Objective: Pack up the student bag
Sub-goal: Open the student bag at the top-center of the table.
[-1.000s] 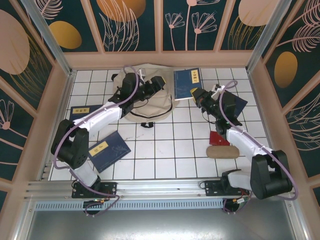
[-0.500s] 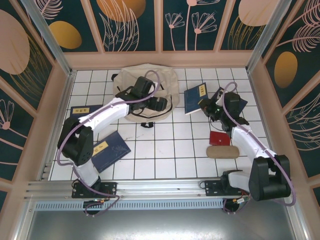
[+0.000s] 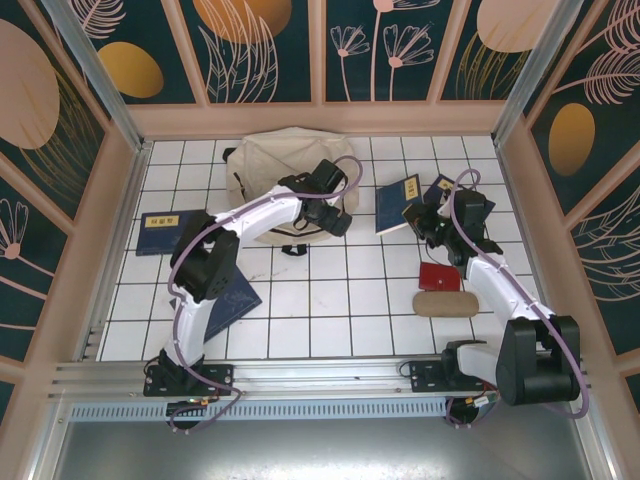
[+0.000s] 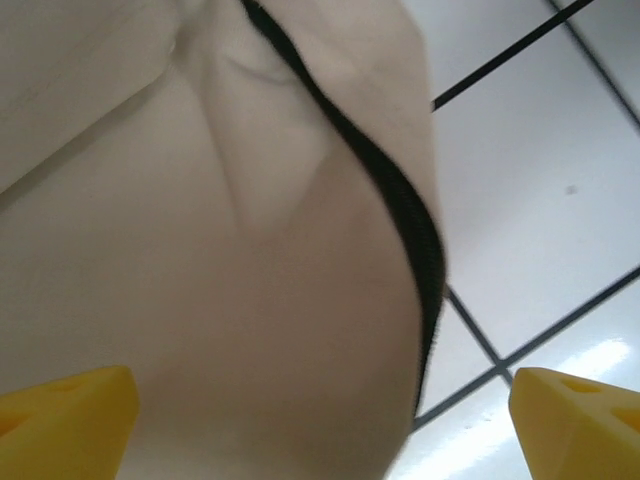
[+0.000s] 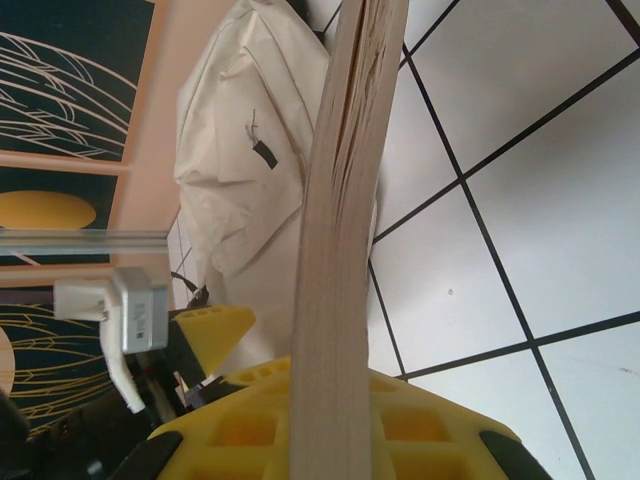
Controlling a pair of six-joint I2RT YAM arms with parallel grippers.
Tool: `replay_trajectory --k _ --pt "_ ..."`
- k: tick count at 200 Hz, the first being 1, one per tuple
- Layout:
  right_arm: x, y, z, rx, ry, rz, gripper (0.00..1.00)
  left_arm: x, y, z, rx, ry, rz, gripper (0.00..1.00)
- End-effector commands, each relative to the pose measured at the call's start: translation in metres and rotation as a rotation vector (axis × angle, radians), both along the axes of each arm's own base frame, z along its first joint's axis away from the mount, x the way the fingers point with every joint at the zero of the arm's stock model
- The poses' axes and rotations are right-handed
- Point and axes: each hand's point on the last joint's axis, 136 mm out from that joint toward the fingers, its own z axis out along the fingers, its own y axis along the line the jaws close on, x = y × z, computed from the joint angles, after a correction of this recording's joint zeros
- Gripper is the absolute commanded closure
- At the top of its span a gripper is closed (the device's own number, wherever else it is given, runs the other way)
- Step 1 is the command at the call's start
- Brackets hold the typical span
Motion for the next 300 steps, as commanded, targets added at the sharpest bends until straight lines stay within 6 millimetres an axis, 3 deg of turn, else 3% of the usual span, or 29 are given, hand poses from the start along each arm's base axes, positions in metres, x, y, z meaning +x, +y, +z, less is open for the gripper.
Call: replay_trajectory --k 1,35,83,104,128,157,183,212,234,253,276,300 --pt "-0.001 0.003 0.015 0.023 -0.059 0.024 0.97 0.005 0.023 -0.003 0.124 -0.004 0.046 0.05" --pt "-0.001 0.004 0.015 0.028 -0.057 0.025 0.97 0.016 0.032 0.009 0.156 -0.058 0.107 0.08" --pt "-0.001 0.004 0.014 0.034 -0.054 0.026 0.97 0.036 0.056 0.043 0.182 -0.166 0.216 0.18" --pt "0.0 0.006 0.014 0.038 -0.053 0.029 0.97 0.037 0.058 0.049 0.152 -0.159 0.226 0.21" --pt "0.0 0.007 0.014 0.044 -0.052 0.029 0.97 0.027 0.065 0.035 0.188 -0.124 0.196 0.22" --pt "0.001 0.008 0.015 0.049 -0.052 0.031 0.97 0.0 0.075 0.009 0.242 -0.035 0.11 0.2" --pt "0.004 0.01 0.015 0.048 -0.051 0.035 0.97 -0.014 0.081 0.002 0.255 0.002 0.077 0.18" --pt "0.005 0.014 0.014 0.054 -0.047 0.043 0.97 -0.017 0.093 0.0 0.304 -0.01 0.093 0.21" --pt "0.004 0.018 0.014 0.052 -0.046 0.053 0.97 -0.011 0.115 0.009 0.399 -0.082 0.143 0.32" --pt "0.003 0.021 0.011 0.049 -0.041 0.061 0.97 -0.01 0.118 0.017 0.404 -0.104 0.14 0.44" --pt "0.002 0.03 0.016 0.061 -0.072 0.092 0.98 -0.001 0.111 0.033 0.342 -0.174 0.16 0.81" --pt "-0.006 0.049 0.03 0.112 -0.141 0.167 0.97 0.016 0.1 0.07 0.243 -0.276 0.213 1.0"
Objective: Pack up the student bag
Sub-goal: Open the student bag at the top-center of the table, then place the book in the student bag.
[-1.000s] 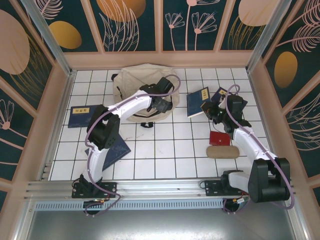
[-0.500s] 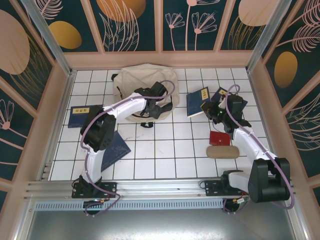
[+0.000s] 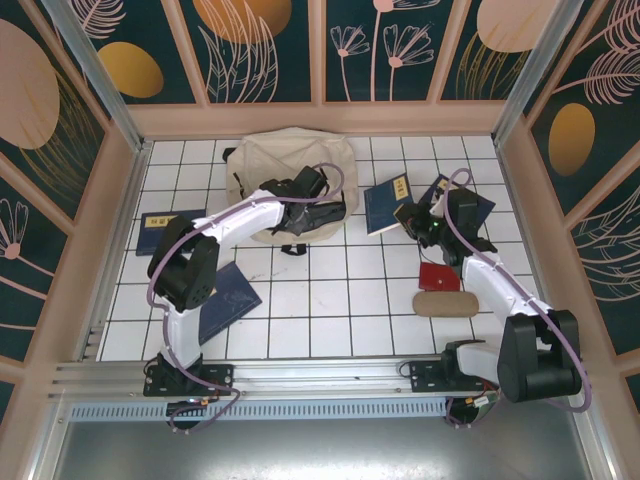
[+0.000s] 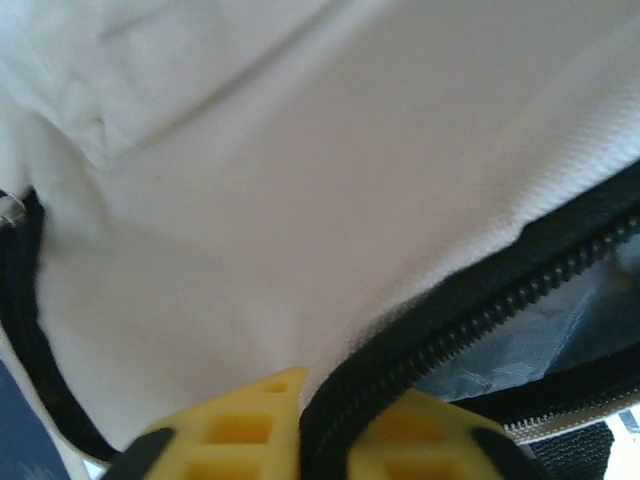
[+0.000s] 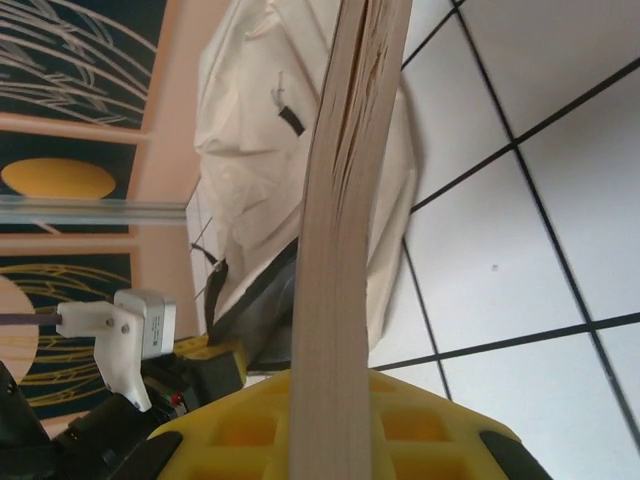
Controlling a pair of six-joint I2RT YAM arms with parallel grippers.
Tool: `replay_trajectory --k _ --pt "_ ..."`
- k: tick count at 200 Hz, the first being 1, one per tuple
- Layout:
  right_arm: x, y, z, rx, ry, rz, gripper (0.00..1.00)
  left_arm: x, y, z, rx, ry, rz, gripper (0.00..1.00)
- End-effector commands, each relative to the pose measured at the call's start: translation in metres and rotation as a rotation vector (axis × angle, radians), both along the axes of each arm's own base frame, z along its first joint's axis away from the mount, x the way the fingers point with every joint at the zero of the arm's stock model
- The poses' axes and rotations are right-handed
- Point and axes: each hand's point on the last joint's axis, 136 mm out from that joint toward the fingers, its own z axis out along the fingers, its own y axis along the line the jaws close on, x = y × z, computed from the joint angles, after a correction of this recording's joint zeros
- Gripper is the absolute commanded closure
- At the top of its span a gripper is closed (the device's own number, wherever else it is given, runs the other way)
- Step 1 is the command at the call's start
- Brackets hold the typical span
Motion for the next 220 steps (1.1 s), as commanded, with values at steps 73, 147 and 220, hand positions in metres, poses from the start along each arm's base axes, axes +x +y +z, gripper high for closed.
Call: replay_trajectory --k 73,147,220 --pt "-0.038 0.081 0.041 0.211 -0.165 0.295 0.97 0.051 -0.016 0.176 -0.319 -0.452 0.158 1.0" --pt "0.002 0.153 0.024 0.254 -0.028 0.334 0.98 0.057 -0.042 0.232 -0.524 -0.539 0.109 1.0" --pt "0.072 0.202 -0.016 0.27 0.003 0.161 0.99 0.074 -0.066 0.247 -0.627 -0.532 0.108 1.0"
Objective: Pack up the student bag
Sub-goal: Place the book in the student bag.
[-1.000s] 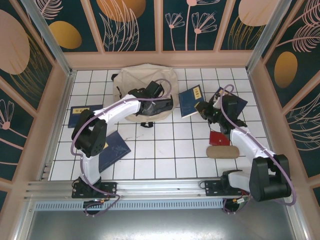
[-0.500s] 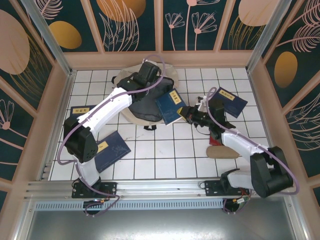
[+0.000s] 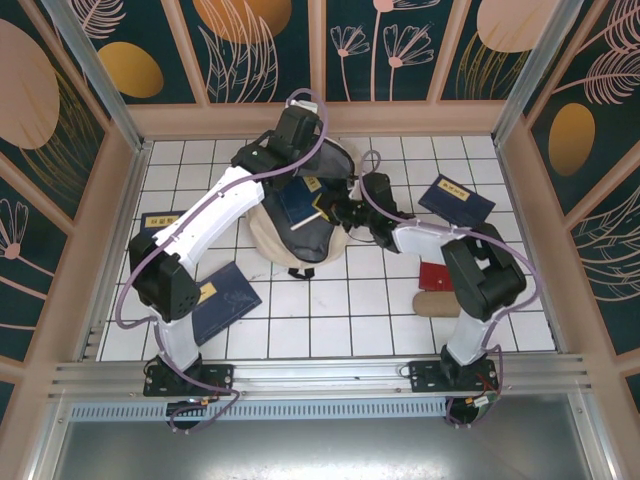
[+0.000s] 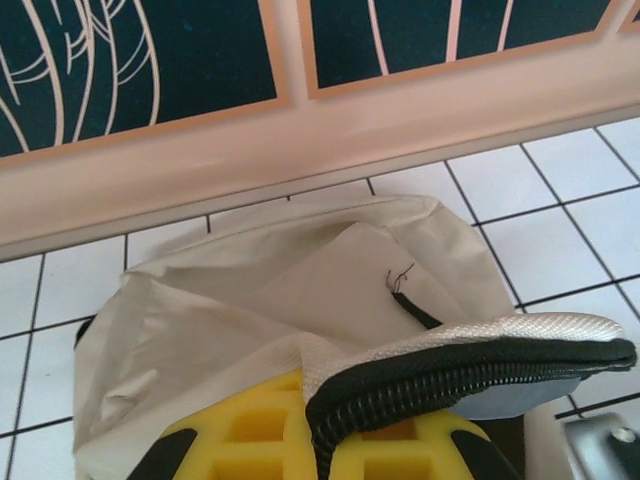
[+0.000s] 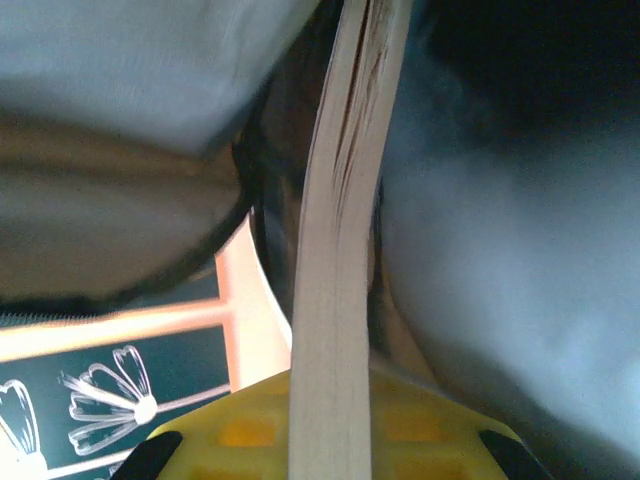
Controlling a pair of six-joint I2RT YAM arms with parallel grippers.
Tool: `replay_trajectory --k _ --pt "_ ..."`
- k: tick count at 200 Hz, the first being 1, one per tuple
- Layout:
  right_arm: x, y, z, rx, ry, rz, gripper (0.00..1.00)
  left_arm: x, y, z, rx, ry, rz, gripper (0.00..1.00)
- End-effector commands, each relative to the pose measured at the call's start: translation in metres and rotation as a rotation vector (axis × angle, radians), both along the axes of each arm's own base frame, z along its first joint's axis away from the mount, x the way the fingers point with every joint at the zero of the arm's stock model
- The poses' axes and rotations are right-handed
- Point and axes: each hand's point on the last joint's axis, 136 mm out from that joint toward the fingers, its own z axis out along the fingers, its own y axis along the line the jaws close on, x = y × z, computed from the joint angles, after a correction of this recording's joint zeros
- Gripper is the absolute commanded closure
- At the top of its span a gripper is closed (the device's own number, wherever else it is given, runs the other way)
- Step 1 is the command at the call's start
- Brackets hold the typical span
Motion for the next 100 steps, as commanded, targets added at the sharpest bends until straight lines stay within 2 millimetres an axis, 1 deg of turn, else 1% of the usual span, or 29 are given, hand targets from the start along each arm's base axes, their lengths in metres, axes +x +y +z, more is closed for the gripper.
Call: replay_trajectory --k 1,9,14,16,24,62,83,100 --pt "0.031 0.007 0.003 0.062 -0.044 -0.11 0.99 0.011 -0.013 0.04 -0.118 -0.086 0.002 1.0" --pt "0.038 0.009 -0.004 0.057 -0.041 -0.121 0.99 0.013 -0.013 0.041 -0.117 -0.089 0.007 1.0" --pt "0.044 0.011 -0.002 0.057 -0.052 -0.129 0.99 0.015 -0.012 0.042 -0.116 -0.091 0.013 1.0" --pt "0.045 0.011 -0.006 0.051 -0.049 -0.133 0.99 0.015 -0.013 0.041 -0.116 -0.089 0.015 1.0" --pt "0.052 0.014 -0.011 0.044 -0.046 -0.147 0.99 0.017 -0.013 0.042 -0.114 -0.089 0.023 1.0" --pt "0.087 0.029 -0.027 0.023 -0.047 -0.196 0.98 0.018 -0.017 0.04 -0.112 -0.079 0.009 1.0" --pt "0.108 0.035 -0.029 0.035 -0.057 -0.235 0.98 0.018 -0.017 0.036 -0.103 -0.064 0.006 1.0" --pt "0.123 0.034 -0.034 0.028 -0.057 -0.284 0.97 0.018 -0.017 0.034 -0.093 -0.054 0.002 1.0"
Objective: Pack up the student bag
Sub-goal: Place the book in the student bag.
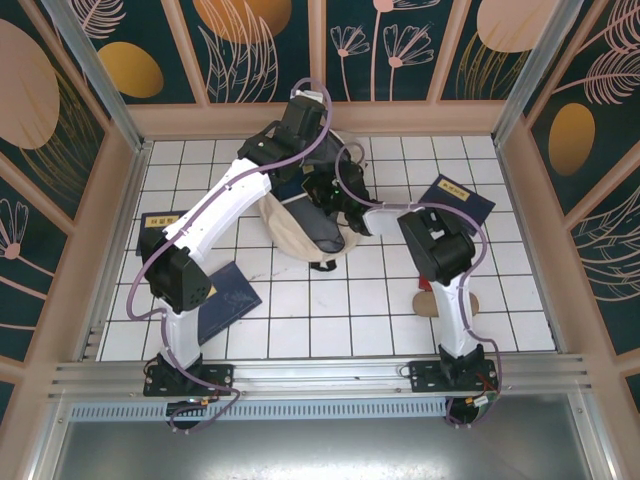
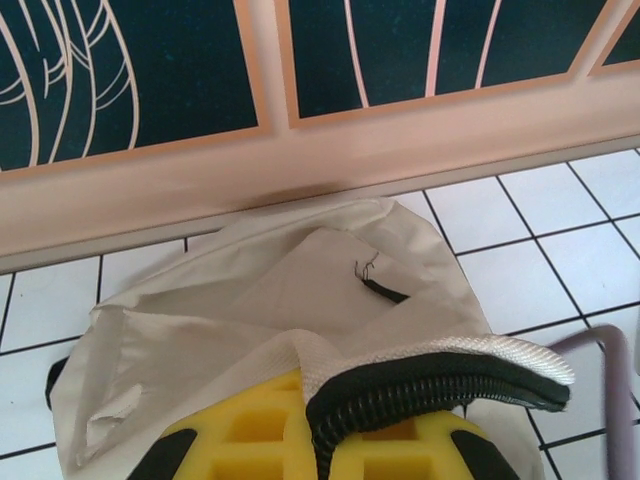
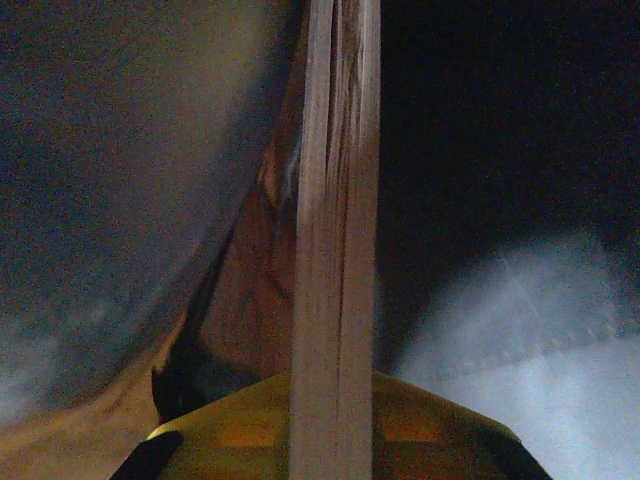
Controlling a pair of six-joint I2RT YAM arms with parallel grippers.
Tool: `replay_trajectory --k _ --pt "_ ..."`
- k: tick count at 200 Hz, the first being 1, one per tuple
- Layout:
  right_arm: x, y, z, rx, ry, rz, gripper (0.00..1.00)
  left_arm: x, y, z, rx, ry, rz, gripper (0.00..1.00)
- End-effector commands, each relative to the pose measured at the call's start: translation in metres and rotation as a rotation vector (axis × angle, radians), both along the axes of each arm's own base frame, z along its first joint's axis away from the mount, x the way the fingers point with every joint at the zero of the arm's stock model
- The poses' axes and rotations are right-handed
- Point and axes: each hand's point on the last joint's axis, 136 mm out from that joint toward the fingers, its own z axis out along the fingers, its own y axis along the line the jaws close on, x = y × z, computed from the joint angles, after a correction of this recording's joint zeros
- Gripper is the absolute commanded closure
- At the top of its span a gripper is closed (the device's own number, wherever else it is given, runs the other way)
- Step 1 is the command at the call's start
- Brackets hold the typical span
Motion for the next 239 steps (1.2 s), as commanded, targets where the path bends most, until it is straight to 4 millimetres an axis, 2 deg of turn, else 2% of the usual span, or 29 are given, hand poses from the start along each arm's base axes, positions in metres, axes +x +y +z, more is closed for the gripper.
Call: replay_trajectory --k 1,32,60,77,91,104,116,138,172,197,210,215,225,239 --pt "0.027 0.002 0.012 0.025 -0.053 -0.089 0.97 0.004 -0.004 0.022 -0.053 -0.044 0.001 1.0" --pt "0.042 0.007 -0.006 0.023 -0.008 -0.088 0.91 0.006 -0.005 0.008 -0.031 -0.021 0.001 1.0" --pt "0.039 0.009 -0.016 -0.009 0.007 -0.046 0.81 0.01 -0.008 -0.003 -0.02 -0.008 0.006 1.0" --pt "0.031 0.005 -0.009 -0.027 -0.005 -0.031 0.62 0.011 -0.008 -0.007 -0.015 -0.003 0.011 1.0" --pt "0.02 0.002 0.003 -0.029 -0.006 -0.009 0.36 0.012 -0.007 -0.009 -0.01 -0.003 0.017 1.0" --pt "0.004 0.001 0.017 -0.011 -0.009 0.03 0.28 0.012 -0.006 -0.01 -0.006 -0.004 0.022 1.0" --pt "-0.013 -0.002 0.033 0.006 -0.015 0.074 0.27 0.014 -0.004 -0.01 -0.002 -0.006 0.032 1.0" --pt "-0.046 -0.012 0.045 -0.025 0.013 0.131 0.28 0.017 0.001 -0.01 -0.003 -0.009 0.048 1.0" --pt "-0.1 -0.042 0.03 -0.173 0.11 0.198 0.33 0.019 0.001 -0.012 -0.011 -0.001 0.037 1.0" --pt "-0.134 -0.074 0.015 -0.308 0.116 0.203 0.36 0.009 -0.004 -0.031 -0.014 0.057 -0.012 0.99" --pt "-0.144 -0.094 0.014 -0.383 0.093 0.168 0.36 -0.002 -0.004 -0.05 -0.007 0.108 -0.037 0.92" --pt "-0.139 -0.112 0.015 -0.41 0.084 0.124 0.37 -0.006 -0.004 -0.055 -0.01 0.124 -0.049 0.9" --pt "-0.14 -0.129 0.022 -0.465 0.051 0.079 0.36 -0.017 -0.003 -0.069 -0.011 0.158 -0.072 0.89" --pt "-0.138 -0.144 0.042 -0.531 -0.045 0.051 0.37 -0.03 0.0 -0.083 -0.02 0.186 -0.095 1.0"
